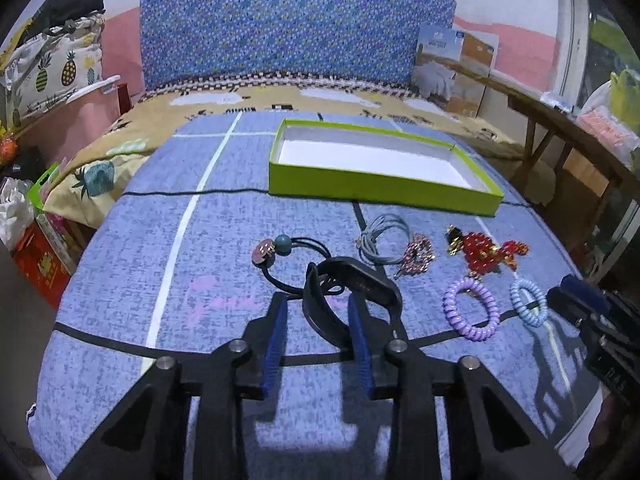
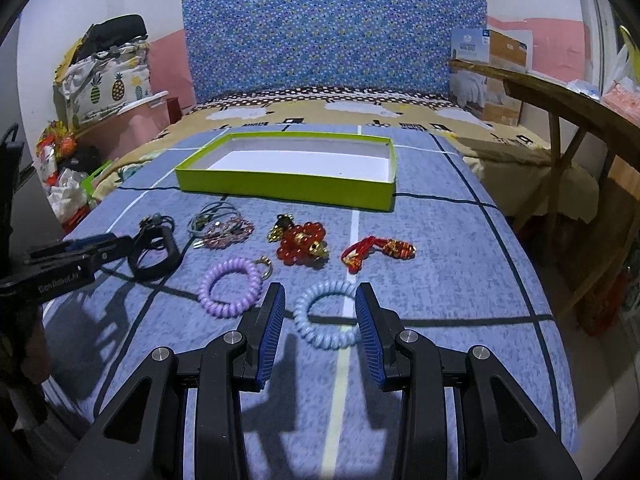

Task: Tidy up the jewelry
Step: 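Grasp the black watch band with the left tool while the right tool grasps the light-blue coil hair tie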

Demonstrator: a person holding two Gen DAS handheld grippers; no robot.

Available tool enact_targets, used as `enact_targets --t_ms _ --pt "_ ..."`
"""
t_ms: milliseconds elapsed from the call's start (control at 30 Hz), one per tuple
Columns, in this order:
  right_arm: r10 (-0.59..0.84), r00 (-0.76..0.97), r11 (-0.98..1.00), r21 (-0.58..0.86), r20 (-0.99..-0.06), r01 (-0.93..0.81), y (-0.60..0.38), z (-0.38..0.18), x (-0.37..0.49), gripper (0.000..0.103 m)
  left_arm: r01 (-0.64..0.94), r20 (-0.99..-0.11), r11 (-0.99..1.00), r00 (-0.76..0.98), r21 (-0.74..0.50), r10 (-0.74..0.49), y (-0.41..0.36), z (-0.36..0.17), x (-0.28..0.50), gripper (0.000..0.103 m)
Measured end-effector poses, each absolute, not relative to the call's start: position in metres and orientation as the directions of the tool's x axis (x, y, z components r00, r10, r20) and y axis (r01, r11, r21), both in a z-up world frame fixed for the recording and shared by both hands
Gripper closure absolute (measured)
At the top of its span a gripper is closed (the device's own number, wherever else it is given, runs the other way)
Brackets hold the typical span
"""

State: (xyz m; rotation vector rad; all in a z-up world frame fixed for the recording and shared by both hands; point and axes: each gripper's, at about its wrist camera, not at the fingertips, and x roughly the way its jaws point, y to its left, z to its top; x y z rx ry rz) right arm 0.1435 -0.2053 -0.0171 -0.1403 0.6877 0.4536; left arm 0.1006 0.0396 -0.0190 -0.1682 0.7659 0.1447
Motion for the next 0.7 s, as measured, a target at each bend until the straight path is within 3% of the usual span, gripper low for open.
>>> enact_targets --t_ms 433,467,500,567,700 --pt "0.286 0.595 0.920 0.042 -0.751 -0.389 -0.215 -0.038 0.183 0.066 -0.185 -0.749 0.982 0.656 -0.048 0.088 0.034 -0.030 0.121 0.085" --pt "0.284 0.590 0.919 0.039 -0.756 -0.392 -0.215 -0.040 0.184 0.069 -0.183 -0.749 0.982 0.657 -0.043 0.089 0.034 -0.030 0.121 0.086" --pt "0.279 0.583 0.918 0.034 -0.763 -0.395 -0.214 -0.041 0.185 0.081 -0.181 -0.748 0.983 0.658 -0.040 0.091 0.034 -0.030 0.122 0.087" --pt "0.265 0.587 0.918 0.013 -0.765 -0.397 -0.212 -0.041 0.185 0.089 -0.176 -0.745 0.984 0.661 -0.037 0.090 0.033 -0.031 0.123 0.089" --pt "0.269 0.584 0.915 0.014 -0.766 -0.403 -0.213 -0.041 0.185 0.093 -0.159 -0.739 0.986 0.670 -0.042 0.076 0.034 -0.029 0.121 0.092"
